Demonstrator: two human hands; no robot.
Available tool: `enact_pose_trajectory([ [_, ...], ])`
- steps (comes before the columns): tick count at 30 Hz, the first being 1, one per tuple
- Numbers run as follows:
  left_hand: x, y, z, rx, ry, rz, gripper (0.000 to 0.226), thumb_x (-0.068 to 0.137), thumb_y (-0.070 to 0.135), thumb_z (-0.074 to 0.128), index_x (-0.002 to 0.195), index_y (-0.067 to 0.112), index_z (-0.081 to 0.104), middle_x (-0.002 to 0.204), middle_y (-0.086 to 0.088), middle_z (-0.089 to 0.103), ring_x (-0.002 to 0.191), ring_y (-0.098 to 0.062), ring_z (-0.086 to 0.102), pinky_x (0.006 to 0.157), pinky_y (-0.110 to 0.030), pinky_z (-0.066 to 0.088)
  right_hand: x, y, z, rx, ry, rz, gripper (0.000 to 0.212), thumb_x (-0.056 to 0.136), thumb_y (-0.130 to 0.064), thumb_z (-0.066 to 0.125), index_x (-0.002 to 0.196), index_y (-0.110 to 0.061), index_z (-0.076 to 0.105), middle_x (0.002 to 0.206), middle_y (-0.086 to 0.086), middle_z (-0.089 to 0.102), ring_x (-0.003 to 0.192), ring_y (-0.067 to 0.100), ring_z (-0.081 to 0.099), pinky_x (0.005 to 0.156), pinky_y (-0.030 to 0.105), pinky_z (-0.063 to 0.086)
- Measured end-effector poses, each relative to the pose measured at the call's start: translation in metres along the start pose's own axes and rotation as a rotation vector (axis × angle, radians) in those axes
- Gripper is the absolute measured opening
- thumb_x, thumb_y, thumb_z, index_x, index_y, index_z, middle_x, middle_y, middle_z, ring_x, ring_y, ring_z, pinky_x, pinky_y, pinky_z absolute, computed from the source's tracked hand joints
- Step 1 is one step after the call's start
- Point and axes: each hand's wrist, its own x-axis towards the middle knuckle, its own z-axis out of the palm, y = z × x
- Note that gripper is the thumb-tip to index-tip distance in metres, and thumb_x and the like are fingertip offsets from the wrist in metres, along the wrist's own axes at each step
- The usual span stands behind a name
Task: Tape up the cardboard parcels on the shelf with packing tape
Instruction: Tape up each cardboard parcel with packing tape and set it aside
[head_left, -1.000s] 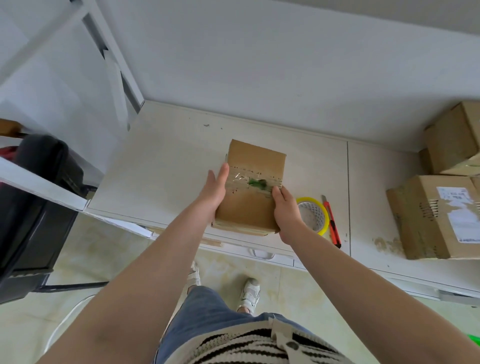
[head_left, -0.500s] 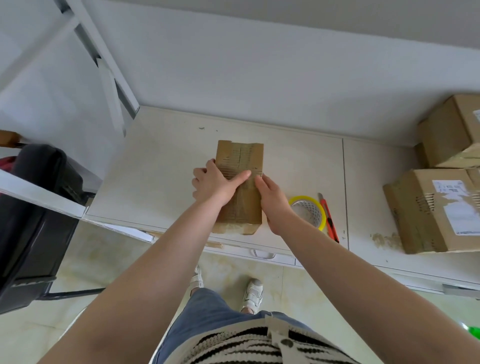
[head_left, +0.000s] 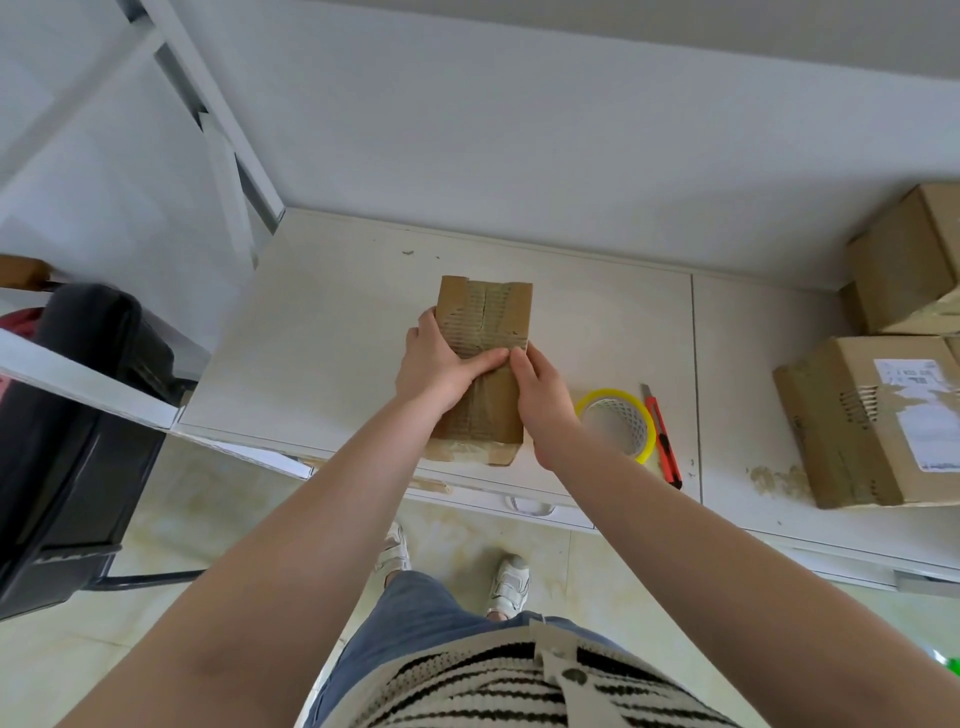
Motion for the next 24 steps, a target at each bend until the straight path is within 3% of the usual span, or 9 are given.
enact_pose_trajectory([
  [3, 0.002, 0.0, -0.004, 0.005, -0.021, 0.032, 0.105, 0.064, 0.063, 0.081, 0.147, 0.024, 0.031, 0.134, -0.003, 0.047, 0.123, -0.024, 0.051, 0.102, -0.046, 0.046, -0.002, -0.004, -0.004, 0.024, -0.033, 0.017, 0.034, 0.104, -0.038, 0.041, 0.134, -0.027, 0.055, 0.119, -0.005, 0.065, 0.102, 0.004, 0.062, 0.07, 0.013, 0.047],
  [12, 0.002, 0.005, -0.002, 0.069, -0.028, 0.089, 0.108, 0.067, 0.058, 0.082, 0.151, 0.022, 0.026, 0.138, -0.005, 0.044, 0.128, -0.025, 0.047, 0.104, -0.042, 0.043, 0.004, 0.002, -0.01, -0.01, -0.021, 0.006, 0.04, 0.103, -0.042, 0.041, 0.138, -0.026, 0.051, 0.125, -0.006, 0.063, 0.107, 0.006, 0.06, 0.074, 0.017, 0.044],
  [14, 0.001, 0.005, -0.003, 0.071, -0.03, 0.085, 0.108, 0.067, 0.058, 0.082, 0.152, 0.022, 0.025, 0.138, -0.006, 0.043, 0.128, -0.025, 0.047, 0.104, -0.041, 0.042, 0.006, 0.004, -0.011, -0.034, -0.033, 0.015, 0.048, 0.1, -0.048, 0.043, 0.142, -0.026, 0.047, 0.13, -0.005, 0.06, 0.113, 0.009, 0.058, 0.086, 0.023, 0.049],
  [16, 0.001, 0.006, -0.005, 0.076, -0.035, 0.073, 0.11, 0.068, 0.061, 0.08, 0.153, 0.022, 0.022, 0.141, -0.007, 0.041, 0.131, -0.026, 0.045, 0.106, -0.042, 0.041, 0.007, 0.004, -0.015, -0.081, -0.011, 0.045, 0.058, 0.096, -0.055, 0.044, 0.145, -0.026, 0.042, 0.134, -0.006, 0.057, 0.121, 0.014, 0.054, 0.103, 0.039, 0.046],
  [18, 0.001, 0.008, -0.008, 0.069, -0.025, 0.059, 0.111, 0.07, 0.064, 0.076, 0.155, 0.022, 0.019, 0.148, -0.009, 0.037, 0.137, -0.028, 0.04, 0.109, -0.045, 0.039, 0.005, 0.004, -0.027, -0.213, 0.048, -0.003, 0.053, 0.098, -0.05, 0.045, 0.142, -0.021, 0.045, 0.125, -0.005, 0.057, 0.116, 0.015, 0.054, 0.1, 0.037, 0.045],
  [21, 0.0, 0.015, -0.014, 0.113, 0.075, 0.101, 0.105, 0.074, 0.067, 0.071, 0.155, 0.02, 0.023, 0.15, -0.011, 0.037, 0.138, -0.031, 0.037, 0.11, -0.049, 0.036, -0.005, 0.016, -0.056, -0.702, 0.212, -0.162, 0.035, 0.098, -0.042, 0.05, 0.122, -0.016, 0.053, 0.111, -0.002, 0.058, 0.104, 0.02, 0.057, 0.081, 0.033, 0.044],
  [24, -0.003, 0.026, -0.017, 0.189, 0.16, 0.185, 0.095, 0.078, 0.065, 0.068, 0.152, 0.02, 0.03, 0.149, -0.01, 0.038, 0.138, -0.032, 0.034, 0.109, -0.05, 0.03, -0.01, 0.035, -0.076, -1.157, 0.228, -0.124, 0.046, 0.095, -0.055, 0.049, 0.117, -0.015, 0.05, 0.115, 0.002, 0.058, 0.111, 0.024, 0.055, 0.09, 0.035, 0.041],
])
